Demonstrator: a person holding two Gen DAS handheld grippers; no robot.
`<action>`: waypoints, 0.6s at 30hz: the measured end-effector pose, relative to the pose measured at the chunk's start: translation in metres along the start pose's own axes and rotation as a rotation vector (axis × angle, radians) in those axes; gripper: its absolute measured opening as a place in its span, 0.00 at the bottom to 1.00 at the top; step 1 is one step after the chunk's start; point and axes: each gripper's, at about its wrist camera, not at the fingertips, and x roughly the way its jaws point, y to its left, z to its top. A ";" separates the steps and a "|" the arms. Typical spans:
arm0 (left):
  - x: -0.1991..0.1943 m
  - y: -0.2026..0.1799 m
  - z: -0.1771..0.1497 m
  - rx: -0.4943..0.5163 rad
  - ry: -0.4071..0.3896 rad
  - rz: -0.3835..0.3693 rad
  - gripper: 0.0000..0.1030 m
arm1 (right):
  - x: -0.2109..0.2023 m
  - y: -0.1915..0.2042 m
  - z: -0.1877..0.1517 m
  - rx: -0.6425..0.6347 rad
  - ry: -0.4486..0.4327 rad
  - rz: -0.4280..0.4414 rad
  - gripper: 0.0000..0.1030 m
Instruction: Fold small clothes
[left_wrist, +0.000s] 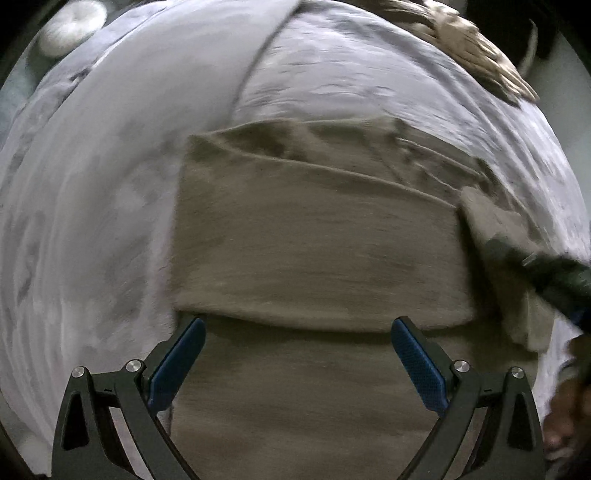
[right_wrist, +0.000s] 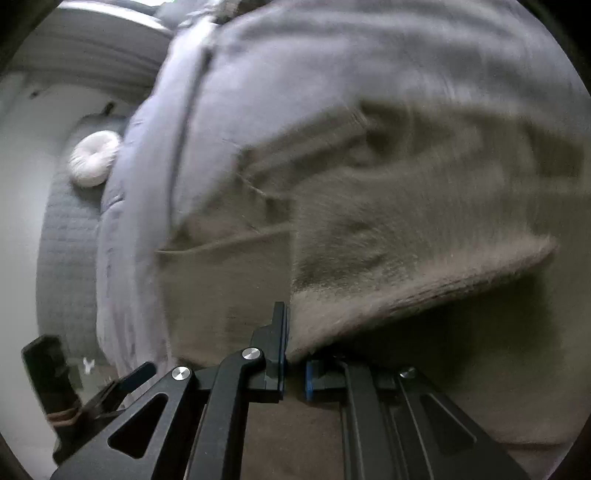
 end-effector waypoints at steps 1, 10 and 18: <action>0.001 0.006 0.000 -0.013 0.001 -0.002 0.98 | -0.003 -0.005 -0.003 0.032 -0.003 0.021 0.12; 0.006 0.052 -0.004 -0.076 -0.005 -0.012 0.98 | -0.046 -0.045 -0.015 0.324 -0.218 0.081 0.29; -0.013 0.085 -0.006 -0.103 -0.058 -0.037 0.98 | -0.003 0.094 -0.020 -0.289 -0.109 -0.104 0.08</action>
